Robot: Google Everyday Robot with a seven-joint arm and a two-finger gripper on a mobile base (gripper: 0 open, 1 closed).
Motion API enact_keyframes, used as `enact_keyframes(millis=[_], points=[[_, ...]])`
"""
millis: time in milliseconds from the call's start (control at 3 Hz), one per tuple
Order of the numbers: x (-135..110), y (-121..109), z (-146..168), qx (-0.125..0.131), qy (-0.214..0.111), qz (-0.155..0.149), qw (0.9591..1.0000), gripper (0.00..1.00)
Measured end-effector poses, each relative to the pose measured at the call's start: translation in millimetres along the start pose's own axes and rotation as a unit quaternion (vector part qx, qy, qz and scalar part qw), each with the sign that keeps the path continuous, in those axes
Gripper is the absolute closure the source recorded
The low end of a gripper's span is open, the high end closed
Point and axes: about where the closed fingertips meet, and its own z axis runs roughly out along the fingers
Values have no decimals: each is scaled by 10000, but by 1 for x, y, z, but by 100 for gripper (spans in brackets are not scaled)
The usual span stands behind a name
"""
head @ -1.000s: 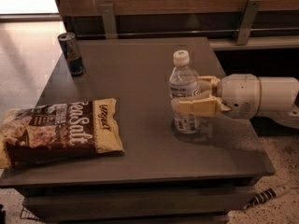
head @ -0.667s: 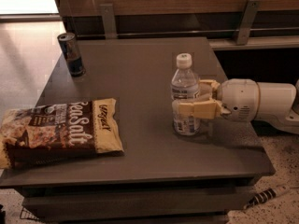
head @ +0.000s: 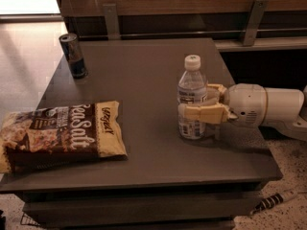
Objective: Place blue plastic bottle upright
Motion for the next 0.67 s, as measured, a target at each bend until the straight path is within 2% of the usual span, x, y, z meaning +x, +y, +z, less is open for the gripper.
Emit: enact_keyframes(millis=[333, 667], points=[[-1, 1, 2, -21, 3, -7, 10000, 85], [-1, 2, 4, -42, 7, -14, 10000, 61]])
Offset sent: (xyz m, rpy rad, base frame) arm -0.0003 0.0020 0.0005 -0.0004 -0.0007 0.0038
